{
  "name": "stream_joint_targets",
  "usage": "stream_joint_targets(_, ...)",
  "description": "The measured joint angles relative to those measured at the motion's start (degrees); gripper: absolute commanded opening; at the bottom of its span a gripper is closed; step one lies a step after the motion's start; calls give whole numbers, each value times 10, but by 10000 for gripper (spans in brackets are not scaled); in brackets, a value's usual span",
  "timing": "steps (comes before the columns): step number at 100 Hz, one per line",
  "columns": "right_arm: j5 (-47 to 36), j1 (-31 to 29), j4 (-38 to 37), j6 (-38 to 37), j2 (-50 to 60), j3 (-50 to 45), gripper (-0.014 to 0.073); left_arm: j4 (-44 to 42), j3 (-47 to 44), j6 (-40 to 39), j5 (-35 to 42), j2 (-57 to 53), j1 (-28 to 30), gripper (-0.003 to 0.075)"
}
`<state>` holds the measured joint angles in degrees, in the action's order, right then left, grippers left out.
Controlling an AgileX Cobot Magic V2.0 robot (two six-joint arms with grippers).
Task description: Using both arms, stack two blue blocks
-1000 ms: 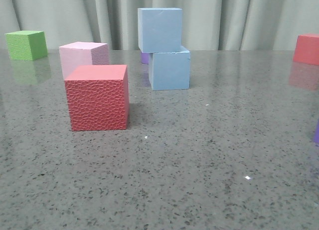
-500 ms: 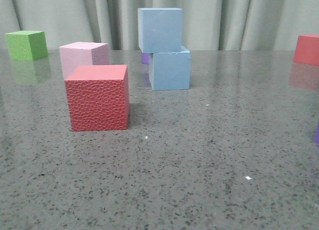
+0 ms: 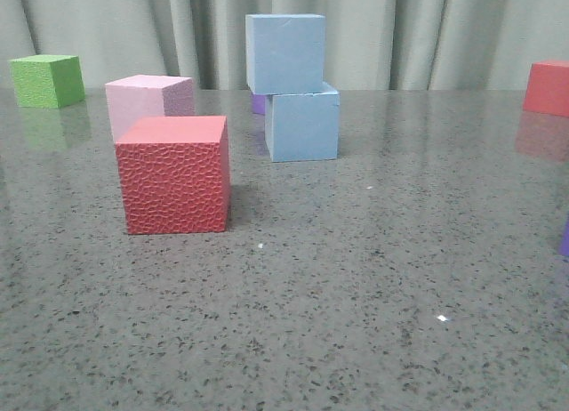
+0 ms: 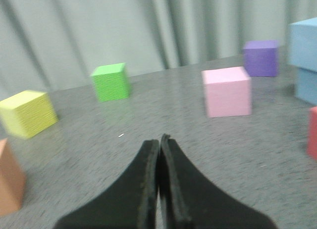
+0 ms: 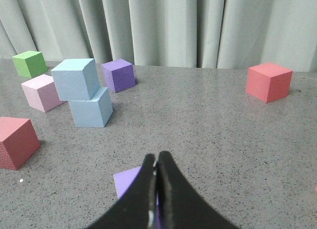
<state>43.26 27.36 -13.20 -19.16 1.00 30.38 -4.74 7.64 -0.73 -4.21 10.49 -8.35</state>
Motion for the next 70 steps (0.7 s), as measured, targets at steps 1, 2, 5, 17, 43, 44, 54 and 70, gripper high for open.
stream_joint_targets(1,0,0,0,0,0,0,-69,1,-3,0,2,-3,8,-19)
stream_joint_targets(2,0,0,0,0,0,0,-69,3,-10,1,3,-7,11,-19)
stream_joint_targets(5,0,0,0,0,0,0,-69,10,-24,2,7,-23,25,-19)
stream_joint_targets(17,0,0,0,0,0,0,-69,23,-71,7,14,-72,72,-19)
stream_joint_targets(43,0,0,0,0,0,0,-69,27,-78,2,-18,-108,103,-19)
stream_joint_targets(44,0,0,0,0,0,0,-69,27,-78,2,-18,-108,103,-19)
stream_joint_targets(54,0,0,0,0,0,0,-69,27,-78,0,-18,-108,103,-19)
stream_joint_targets(70,0,0,0,0,0,0,-69,27,-78,0,-2,-108,103,-19)
